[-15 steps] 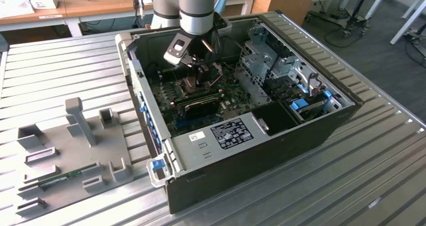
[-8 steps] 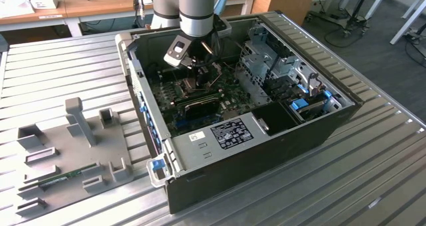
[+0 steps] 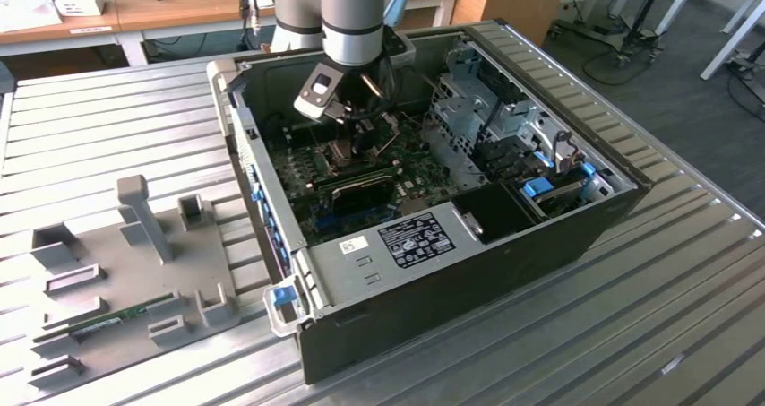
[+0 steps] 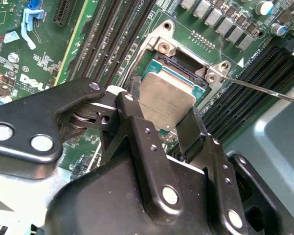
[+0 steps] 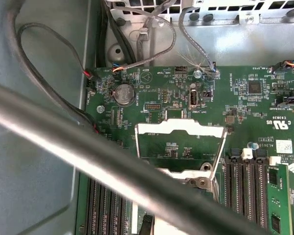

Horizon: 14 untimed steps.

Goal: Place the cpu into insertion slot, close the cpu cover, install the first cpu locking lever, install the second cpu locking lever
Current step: 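Place the cpu into insertion slot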

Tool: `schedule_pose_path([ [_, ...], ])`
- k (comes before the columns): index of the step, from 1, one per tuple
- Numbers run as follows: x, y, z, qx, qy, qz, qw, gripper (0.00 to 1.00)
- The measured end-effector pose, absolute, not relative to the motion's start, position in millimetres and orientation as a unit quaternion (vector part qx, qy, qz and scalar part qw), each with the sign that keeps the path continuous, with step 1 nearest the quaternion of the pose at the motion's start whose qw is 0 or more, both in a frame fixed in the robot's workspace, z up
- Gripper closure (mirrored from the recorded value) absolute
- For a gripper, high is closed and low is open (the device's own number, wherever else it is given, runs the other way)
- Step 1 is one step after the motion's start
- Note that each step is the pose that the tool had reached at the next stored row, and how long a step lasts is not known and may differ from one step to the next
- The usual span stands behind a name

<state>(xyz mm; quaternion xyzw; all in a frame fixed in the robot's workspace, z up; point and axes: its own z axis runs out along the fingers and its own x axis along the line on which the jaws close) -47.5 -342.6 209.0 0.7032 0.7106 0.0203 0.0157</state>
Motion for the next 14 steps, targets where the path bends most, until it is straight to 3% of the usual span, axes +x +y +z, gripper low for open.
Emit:
schedule_pose_path([
  [14,-47.5,-338.3,207.2,0.703,0.711,0.021,0.015,0.46],
])
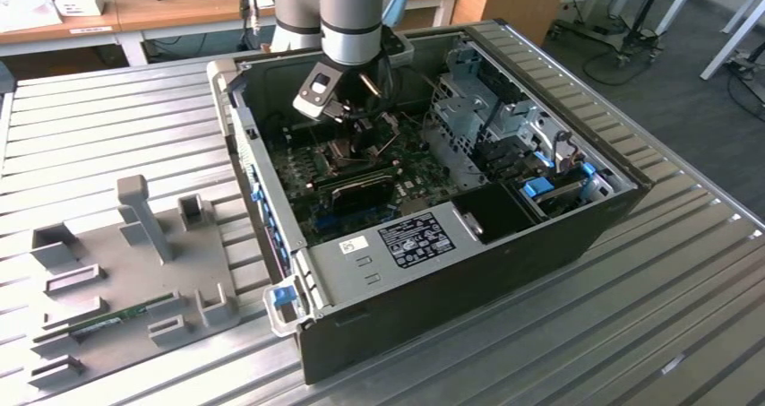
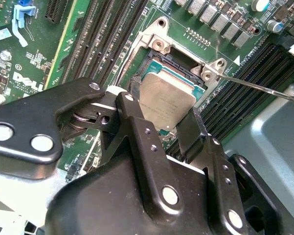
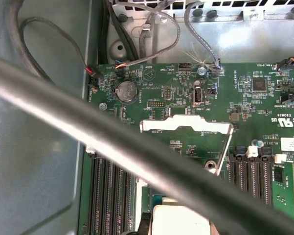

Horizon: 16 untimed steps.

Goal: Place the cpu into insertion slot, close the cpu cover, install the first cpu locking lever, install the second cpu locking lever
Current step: 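Place the cpu into insertion slot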

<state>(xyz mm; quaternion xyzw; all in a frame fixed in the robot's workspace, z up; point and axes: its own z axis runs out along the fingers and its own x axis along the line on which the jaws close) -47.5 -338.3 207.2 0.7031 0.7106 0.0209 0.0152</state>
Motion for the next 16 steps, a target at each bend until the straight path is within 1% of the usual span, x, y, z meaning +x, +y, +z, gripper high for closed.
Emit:
schedule_pose_path([
  [16,-47.5,-338.8,199.2,0.708,0.705,0.021,0.015,0.46],
])
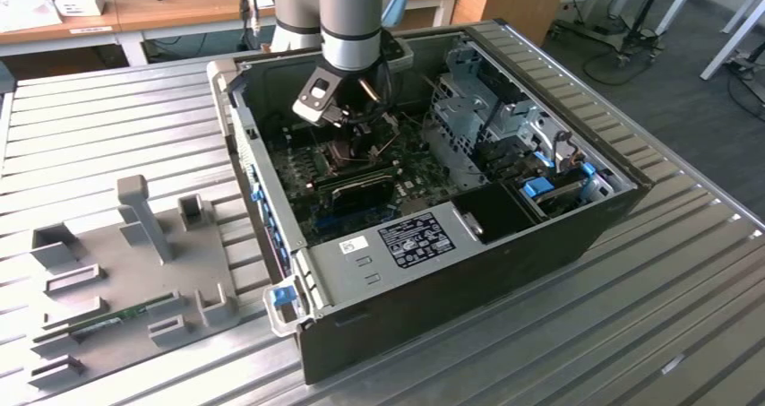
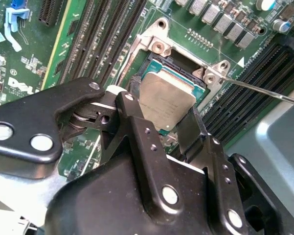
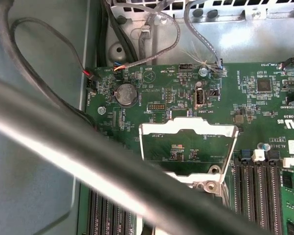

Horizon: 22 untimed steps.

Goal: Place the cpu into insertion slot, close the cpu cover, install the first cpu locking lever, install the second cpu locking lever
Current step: 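Place the cpu into insertion slot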

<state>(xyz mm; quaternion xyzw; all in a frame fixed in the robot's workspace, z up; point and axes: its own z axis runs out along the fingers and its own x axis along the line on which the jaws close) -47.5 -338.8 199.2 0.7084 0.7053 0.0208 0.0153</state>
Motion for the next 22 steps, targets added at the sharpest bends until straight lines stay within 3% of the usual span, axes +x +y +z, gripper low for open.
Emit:
schedule_pose_path([
  [22,-47.6,-338.8,194.7,0.709,0.705,0.021,0.015,0.46],
])
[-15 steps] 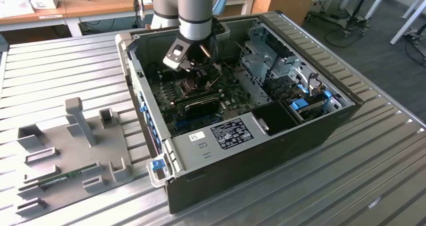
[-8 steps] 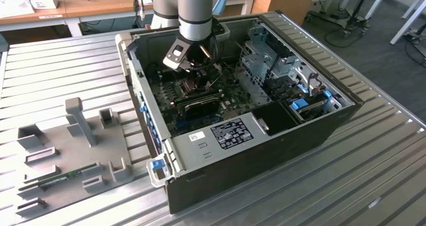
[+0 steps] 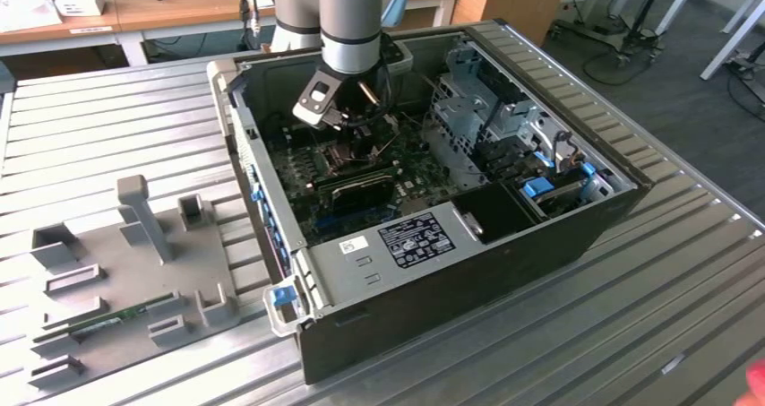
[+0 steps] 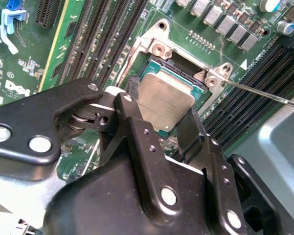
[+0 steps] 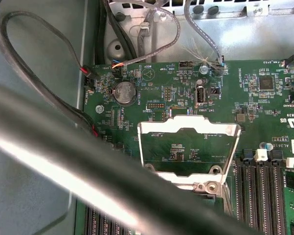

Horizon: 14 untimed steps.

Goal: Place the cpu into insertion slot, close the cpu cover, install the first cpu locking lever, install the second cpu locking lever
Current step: 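Place the cpu into insertion slot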

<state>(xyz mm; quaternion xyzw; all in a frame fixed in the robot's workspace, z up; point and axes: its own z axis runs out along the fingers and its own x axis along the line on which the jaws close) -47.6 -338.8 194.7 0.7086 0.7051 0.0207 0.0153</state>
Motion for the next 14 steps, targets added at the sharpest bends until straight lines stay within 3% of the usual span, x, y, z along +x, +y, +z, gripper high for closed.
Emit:
schedule_pose_path([
  [14,-48.6,-338.7,194.0,0.709,0.705,0.021,0.015,0.46],
])
